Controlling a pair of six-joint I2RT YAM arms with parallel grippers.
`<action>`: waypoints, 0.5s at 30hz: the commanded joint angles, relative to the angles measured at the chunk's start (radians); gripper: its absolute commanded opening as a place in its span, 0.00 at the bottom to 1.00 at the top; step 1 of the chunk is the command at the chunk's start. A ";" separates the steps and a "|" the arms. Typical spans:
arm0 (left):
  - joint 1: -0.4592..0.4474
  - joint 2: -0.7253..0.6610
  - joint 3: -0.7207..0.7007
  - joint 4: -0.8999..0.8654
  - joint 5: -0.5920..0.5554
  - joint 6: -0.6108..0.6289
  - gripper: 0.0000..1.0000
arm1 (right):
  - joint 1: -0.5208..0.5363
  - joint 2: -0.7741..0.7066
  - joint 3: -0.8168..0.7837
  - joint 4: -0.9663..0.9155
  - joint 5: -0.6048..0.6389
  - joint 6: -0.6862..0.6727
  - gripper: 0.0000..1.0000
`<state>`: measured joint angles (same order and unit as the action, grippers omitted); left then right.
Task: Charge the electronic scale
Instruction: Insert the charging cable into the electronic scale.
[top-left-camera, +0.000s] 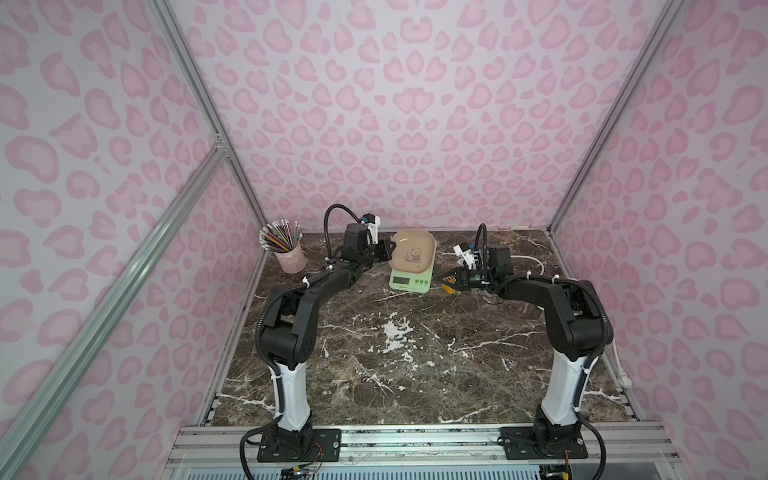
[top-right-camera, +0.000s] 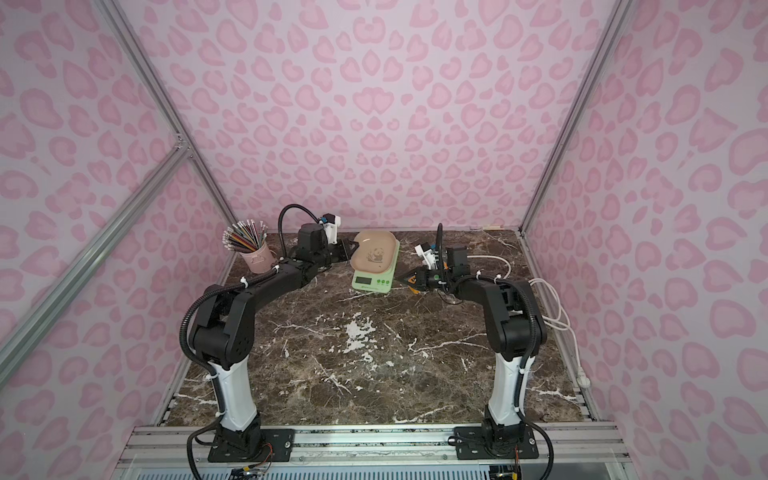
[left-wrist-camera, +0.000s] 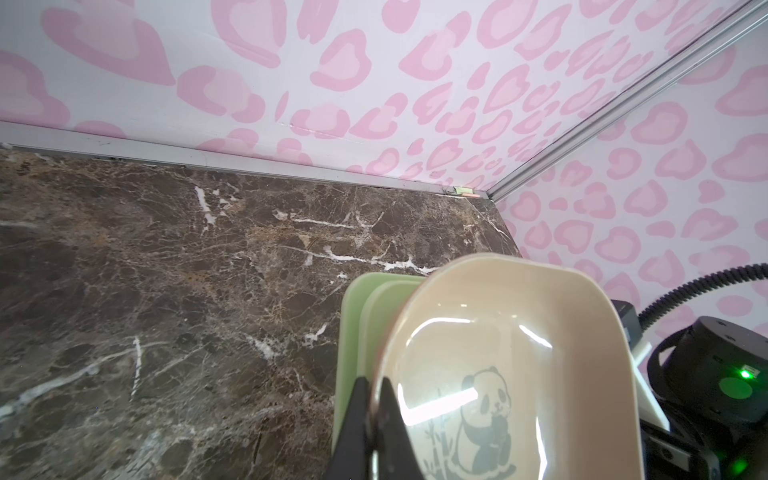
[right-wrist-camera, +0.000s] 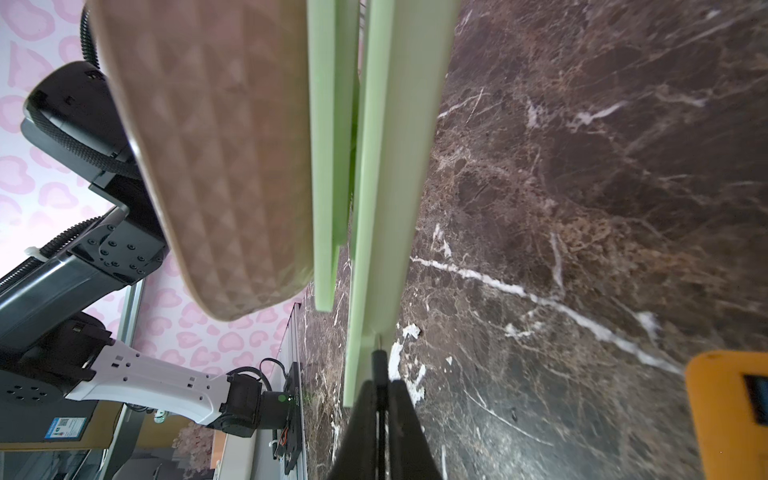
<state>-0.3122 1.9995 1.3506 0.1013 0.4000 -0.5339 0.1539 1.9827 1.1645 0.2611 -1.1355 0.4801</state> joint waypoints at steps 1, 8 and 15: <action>-0.005 -0.019 -0.005 0.131 0.084 -0.015 0.05 | 0.009 -0.011 0.015 -0.002 0.004 -0.023 0.00; -0.005 -0.011 -0.022 0.168 0.106 -0.017 0.05 | 0.018 -0.022 0.000 0.029 0.022 0.005 0.00; -0.004 -0.011 -0.038 0.208 0.108 -0.025 0.05 | 0.020 -0.033 -0.018 0.071 0.038 0.042 0.00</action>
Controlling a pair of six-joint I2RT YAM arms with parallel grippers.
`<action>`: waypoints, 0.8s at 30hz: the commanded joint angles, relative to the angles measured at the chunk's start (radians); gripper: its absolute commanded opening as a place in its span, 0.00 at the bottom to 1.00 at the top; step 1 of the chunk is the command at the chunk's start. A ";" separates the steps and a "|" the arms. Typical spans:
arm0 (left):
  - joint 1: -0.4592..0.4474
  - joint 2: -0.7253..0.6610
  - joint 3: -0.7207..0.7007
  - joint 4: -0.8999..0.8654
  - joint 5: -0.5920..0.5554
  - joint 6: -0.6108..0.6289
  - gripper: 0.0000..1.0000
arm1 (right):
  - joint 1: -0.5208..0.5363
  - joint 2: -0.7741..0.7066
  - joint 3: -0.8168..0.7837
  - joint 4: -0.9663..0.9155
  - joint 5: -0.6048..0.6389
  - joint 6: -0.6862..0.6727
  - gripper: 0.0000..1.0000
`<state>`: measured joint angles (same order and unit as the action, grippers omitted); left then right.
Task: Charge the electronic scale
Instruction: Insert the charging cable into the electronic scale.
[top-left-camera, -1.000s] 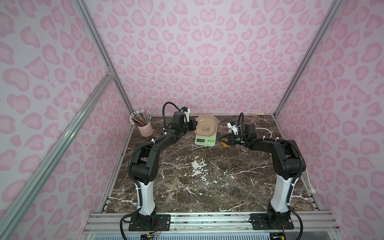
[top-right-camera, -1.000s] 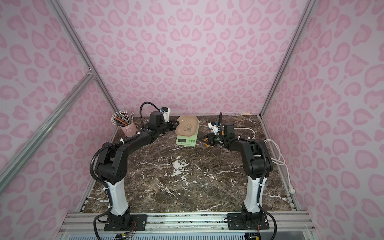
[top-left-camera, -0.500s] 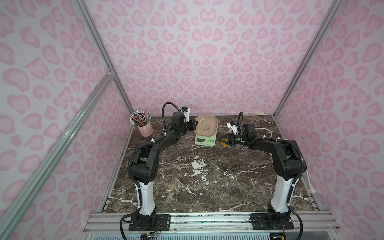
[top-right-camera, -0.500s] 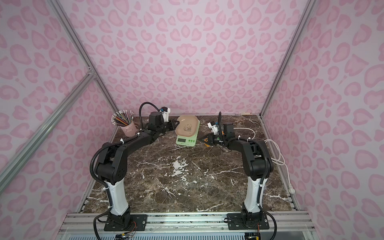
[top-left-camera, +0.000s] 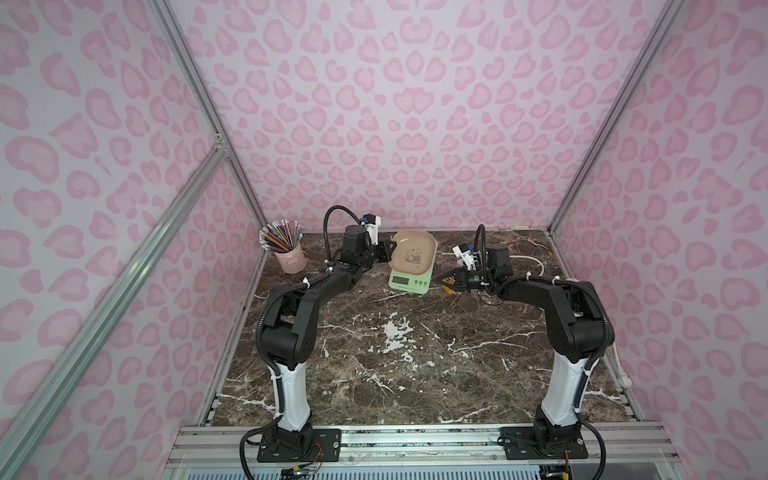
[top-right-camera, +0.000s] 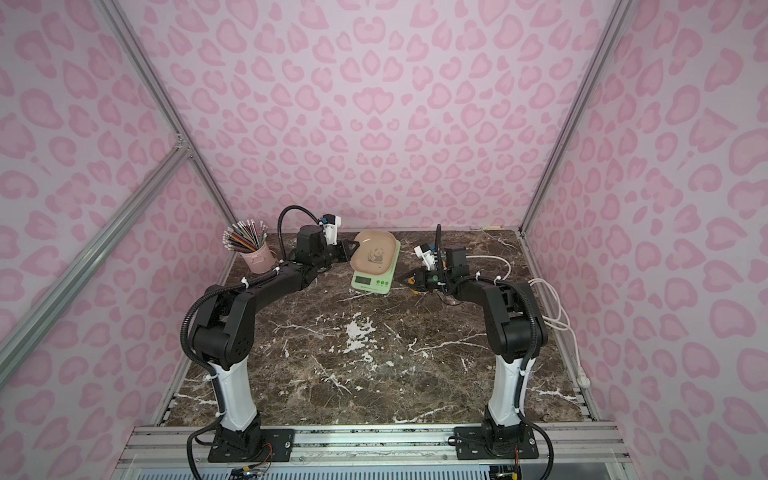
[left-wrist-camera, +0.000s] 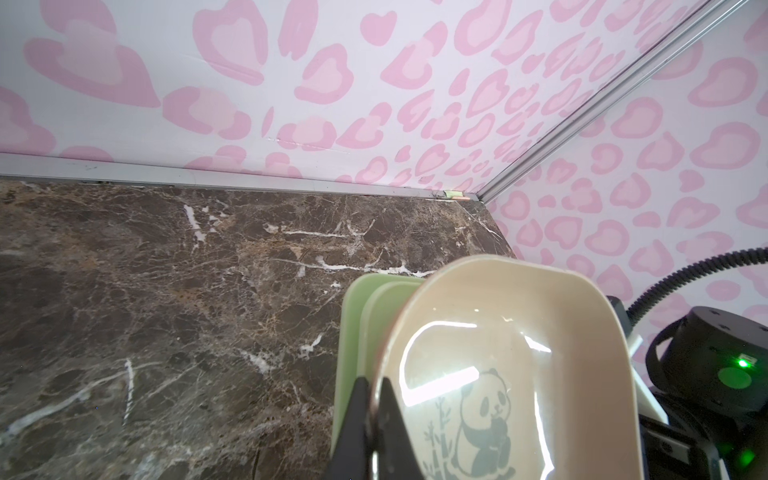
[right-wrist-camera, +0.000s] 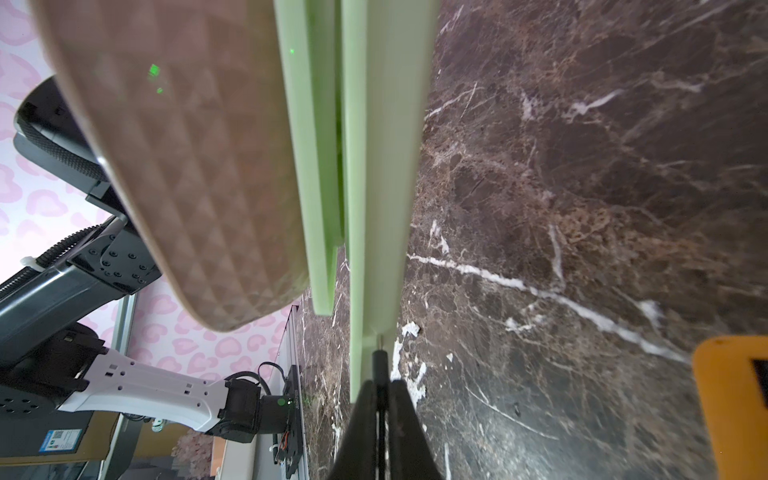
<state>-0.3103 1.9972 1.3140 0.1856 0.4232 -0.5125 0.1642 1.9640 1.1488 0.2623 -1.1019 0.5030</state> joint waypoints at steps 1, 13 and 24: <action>-0.006 -0.011 -0.006 0.130 0.083 -0.049 0.05 | 0.010 -0.016 -0.007 0.078 0.007 0.027 0.00; -0.006 -0.012 -0.024 0.177 0.084 -0.055 0.05 | 0.015 -0.020 -0.003 0.061 0.026 0.029 0.00; 0.013 -0.005 -0.016 0.120 0.069 -0.050 0.05 | 0.013 -0.018 0.054 -0.124 0.062 -0.141 0.00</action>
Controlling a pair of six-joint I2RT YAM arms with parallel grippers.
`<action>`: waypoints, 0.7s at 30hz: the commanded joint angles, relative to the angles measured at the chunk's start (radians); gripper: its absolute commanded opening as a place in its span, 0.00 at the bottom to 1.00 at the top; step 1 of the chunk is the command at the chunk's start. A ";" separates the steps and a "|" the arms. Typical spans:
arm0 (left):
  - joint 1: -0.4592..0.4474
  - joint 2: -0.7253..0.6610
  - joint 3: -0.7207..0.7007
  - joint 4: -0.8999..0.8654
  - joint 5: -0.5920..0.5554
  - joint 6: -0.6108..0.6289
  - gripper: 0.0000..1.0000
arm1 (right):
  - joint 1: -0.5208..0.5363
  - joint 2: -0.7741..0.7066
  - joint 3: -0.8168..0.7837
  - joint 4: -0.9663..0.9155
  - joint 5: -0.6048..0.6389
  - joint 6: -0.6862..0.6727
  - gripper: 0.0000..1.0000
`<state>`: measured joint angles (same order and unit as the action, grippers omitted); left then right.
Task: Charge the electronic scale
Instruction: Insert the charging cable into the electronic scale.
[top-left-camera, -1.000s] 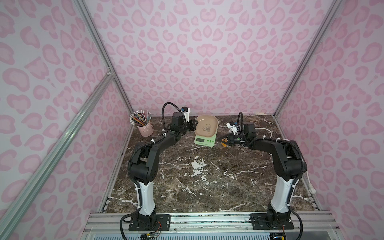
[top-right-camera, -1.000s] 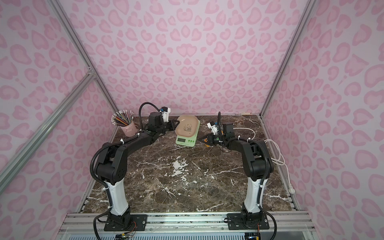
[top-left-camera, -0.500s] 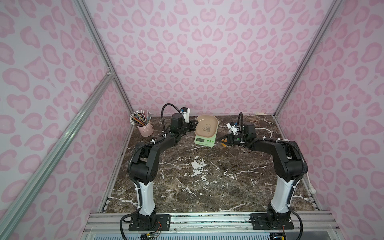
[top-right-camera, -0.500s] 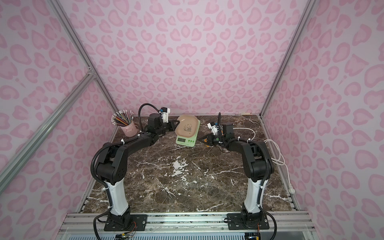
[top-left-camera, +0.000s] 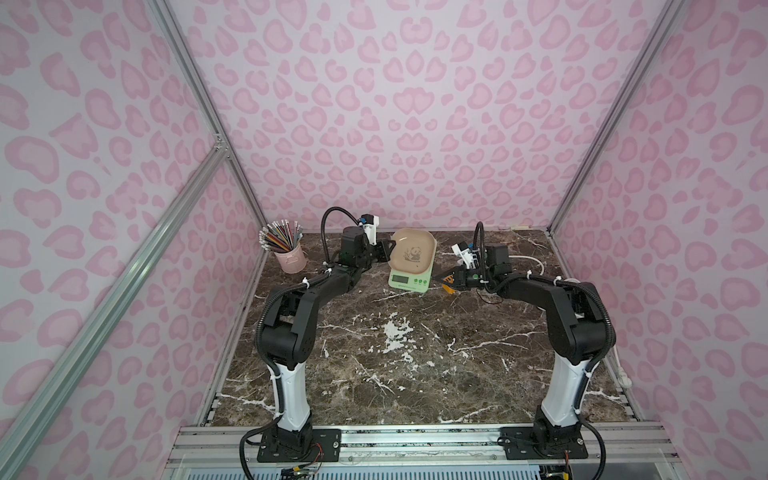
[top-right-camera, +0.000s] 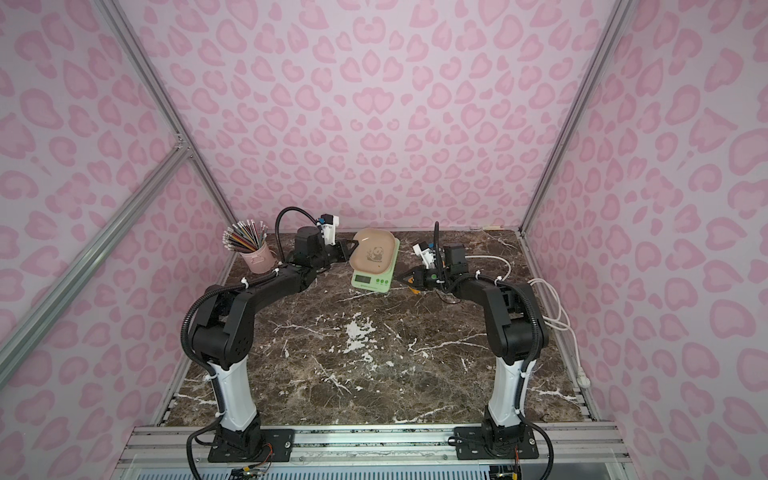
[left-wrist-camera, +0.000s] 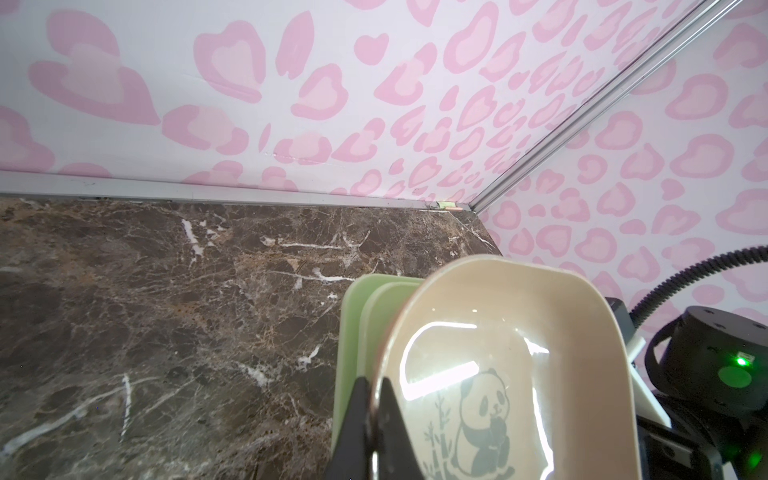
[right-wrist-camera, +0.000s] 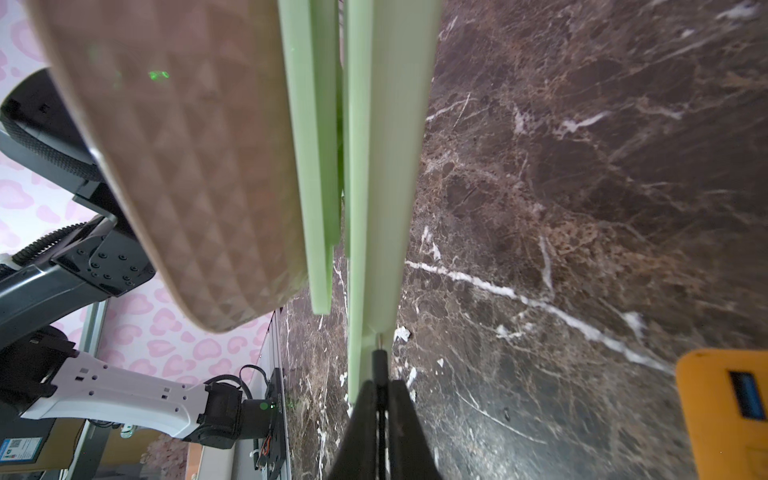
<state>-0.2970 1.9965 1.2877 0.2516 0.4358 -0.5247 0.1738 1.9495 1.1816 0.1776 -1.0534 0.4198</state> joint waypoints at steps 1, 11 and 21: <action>-0.001 -0.004 0.011 0.053 0.058 -0.038 0.05 | 0.003 -0.004 0.021 -0.041 0.013 -0.060 0.00; 0.003 -0.001 0.015 0.049 0.072 -0.031 0.05 | -0.003 -0.008 0.034 -0.080 0.002 -0.097 0.00; 0.001 0.007 0.011 0.062 0.080 -0.049 0.04 | 0.000 -0.008 0.026 -0.049 -0.001 -0.066 0.00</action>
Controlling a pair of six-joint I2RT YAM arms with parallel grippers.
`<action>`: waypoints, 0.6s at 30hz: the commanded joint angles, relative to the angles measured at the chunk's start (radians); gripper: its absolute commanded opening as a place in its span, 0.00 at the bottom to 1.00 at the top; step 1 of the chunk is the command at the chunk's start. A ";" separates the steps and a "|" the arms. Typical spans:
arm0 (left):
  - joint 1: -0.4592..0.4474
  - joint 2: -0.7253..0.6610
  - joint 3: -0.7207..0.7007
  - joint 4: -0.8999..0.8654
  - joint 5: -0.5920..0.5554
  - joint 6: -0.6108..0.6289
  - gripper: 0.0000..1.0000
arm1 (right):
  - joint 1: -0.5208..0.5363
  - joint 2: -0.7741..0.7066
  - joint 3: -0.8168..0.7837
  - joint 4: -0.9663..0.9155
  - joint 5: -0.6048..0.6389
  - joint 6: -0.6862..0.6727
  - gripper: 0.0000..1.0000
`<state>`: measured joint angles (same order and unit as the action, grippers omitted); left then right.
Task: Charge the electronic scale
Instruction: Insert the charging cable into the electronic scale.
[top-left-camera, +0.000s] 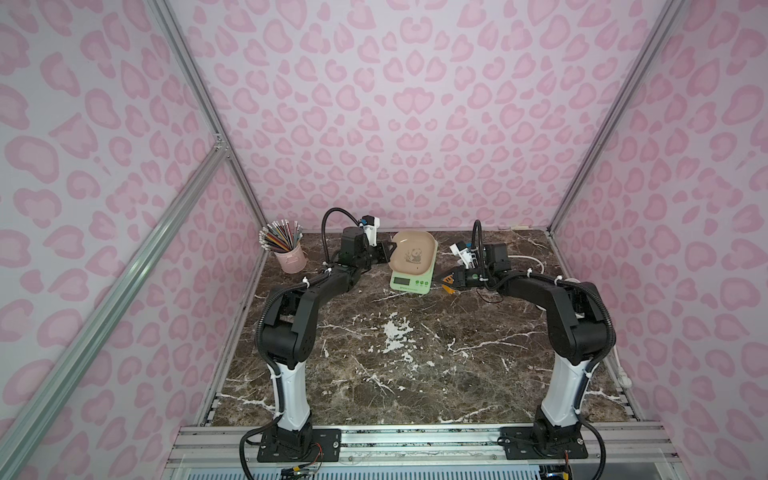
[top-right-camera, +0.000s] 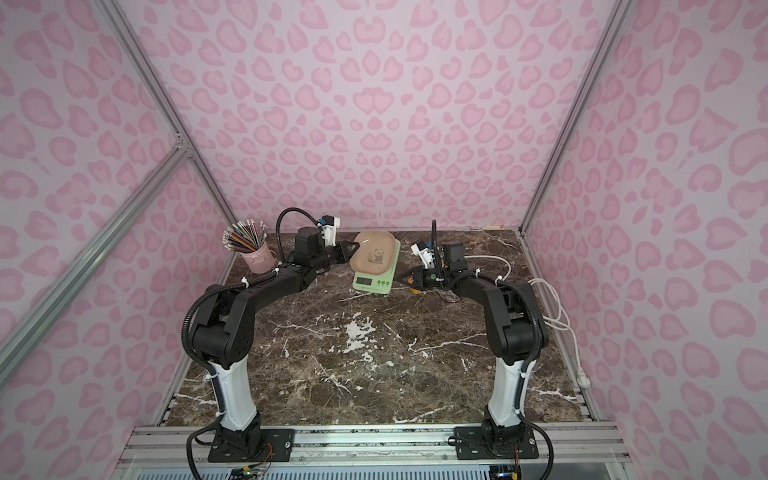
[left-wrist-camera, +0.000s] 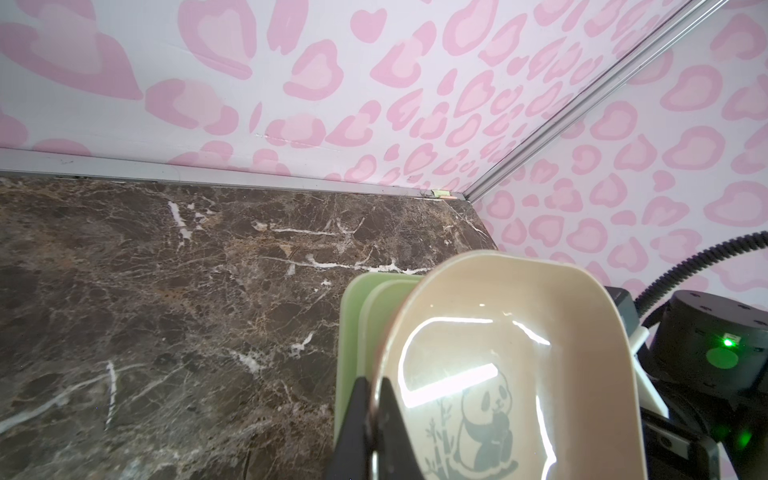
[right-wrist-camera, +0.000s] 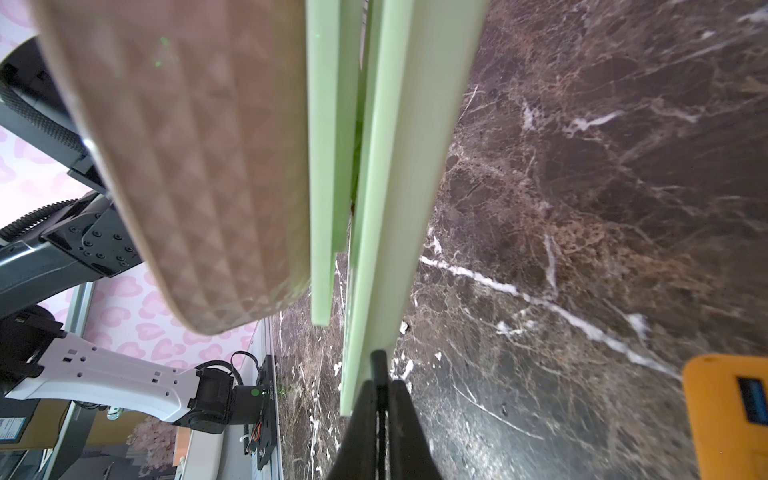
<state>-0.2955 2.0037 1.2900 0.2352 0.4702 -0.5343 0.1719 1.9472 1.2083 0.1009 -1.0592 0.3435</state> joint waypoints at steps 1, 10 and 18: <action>-0.001 0.000 0.008 0.081 0.045 -0.039 0.05 | 0.001 -0.004 -0.002 0.029 0.005 0.012 0.00; -0.004 0.010 0.000 0.079 0.032 -0.041 0.05 | 0.000 -0.016 -0.007 0.038 0.017 0.023 0.04; -0.005 0.026 0.004 0.062 0.015 -0.022 0.05 | 0.001 -0.030 -0.020 0.071 0.012 0.033 0.19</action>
<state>-0.2985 2.0262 1.2854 0.2344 0.4675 -0.5522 0.1719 1.9278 1.1885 0.1207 -1.0435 0.3698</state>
